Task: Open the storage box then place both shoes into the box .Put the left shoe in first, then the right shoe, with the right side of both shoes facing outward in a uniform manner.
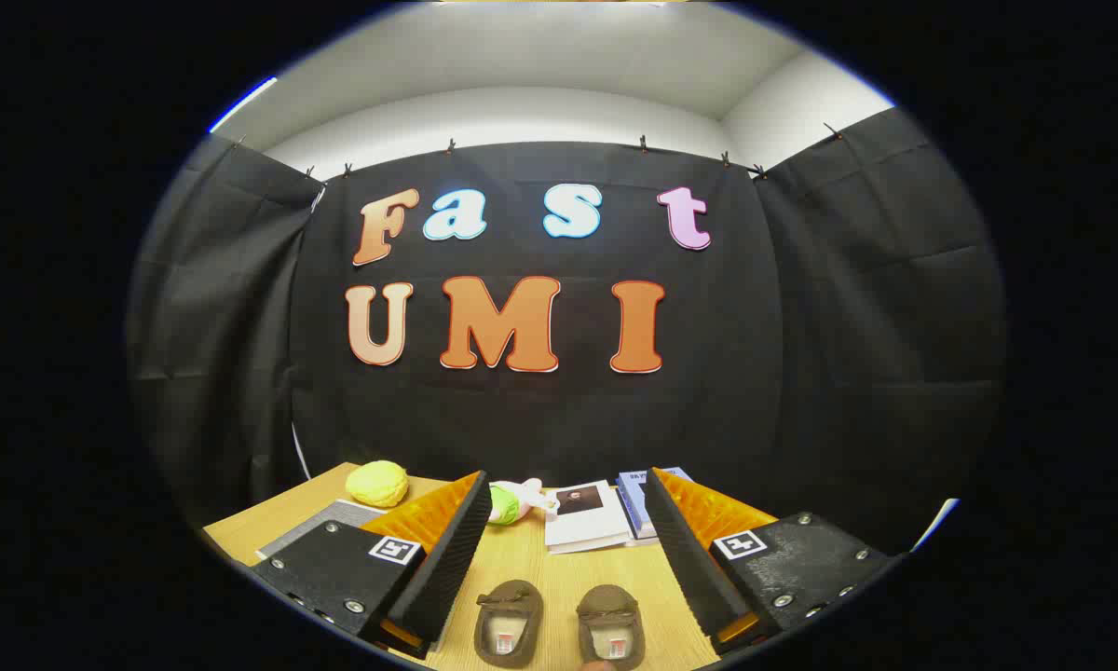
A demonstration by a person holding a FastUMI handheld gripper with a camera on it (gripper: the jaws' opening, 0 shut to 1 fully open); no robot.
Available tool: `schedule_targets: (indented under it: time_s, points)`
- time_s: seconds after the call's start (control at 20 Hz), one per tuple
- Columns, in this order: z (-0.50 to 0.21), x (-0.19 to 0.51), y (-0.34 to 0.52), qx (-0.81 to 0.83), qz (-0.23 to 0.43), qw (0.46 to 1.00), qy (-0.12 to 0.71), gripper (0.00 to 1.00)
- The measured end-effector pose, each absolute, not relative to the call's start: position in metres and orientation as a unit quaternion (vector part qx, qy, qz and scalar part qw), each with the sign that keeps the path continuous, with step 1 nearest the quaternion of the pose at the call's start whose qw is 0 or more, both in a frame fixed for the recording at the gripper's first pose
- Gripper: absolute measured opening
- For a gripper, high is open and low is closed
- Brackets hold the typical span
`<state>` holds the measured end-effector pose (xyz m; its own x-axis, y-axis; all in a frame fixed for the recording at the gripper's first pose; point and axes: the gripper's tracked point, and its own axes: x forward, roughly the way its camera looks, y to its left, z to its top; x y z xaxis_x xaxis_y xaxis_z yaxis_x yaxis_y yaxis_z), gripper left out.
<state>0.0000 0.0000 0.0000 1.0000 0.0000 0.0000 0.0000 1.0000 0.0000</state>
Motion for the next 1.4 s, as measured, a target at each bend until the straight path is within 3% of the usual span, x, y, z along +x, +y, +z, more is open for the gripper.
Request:
schedule_targets:
  time_s: [1.15,1.4]
  points:
    - [-0.049,0.024,-0.019,0.010,0.007,1.000,0.025,0.98]
    - [-0.078,0.030,-0.007,0.060,0.037,0.996,0.053,0.98]
